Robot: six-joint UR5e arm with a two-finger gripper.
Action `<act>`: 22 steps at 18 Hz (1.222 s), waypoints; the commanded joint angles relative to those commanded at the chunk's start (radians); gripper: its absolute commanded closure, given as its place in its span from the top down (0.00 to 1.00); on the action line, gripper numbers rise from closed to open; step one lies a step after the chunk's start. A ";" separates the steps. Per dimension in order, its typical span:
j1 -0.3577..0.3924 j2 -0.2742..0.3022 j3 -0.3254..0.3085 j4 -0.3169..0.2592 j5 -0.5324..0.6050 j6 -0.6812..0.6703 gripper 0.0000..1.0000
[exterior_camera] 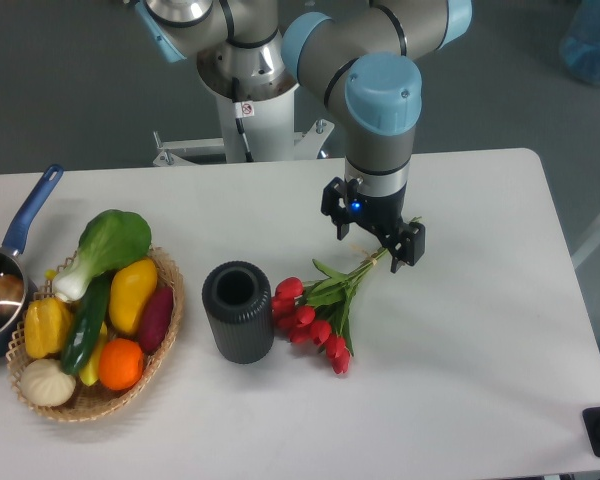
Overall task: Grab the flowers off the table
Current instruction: 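Lower the open gripper down onto the green tulip stems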
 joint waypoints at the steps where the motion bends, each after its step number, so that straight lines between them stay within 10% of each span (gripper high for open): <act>1: 0.002 0.000 -0.005 0.000 0.000 0.000 1.00; 22: -0.008 -0.101 -0.094 0.054 0.002 0.015 1.00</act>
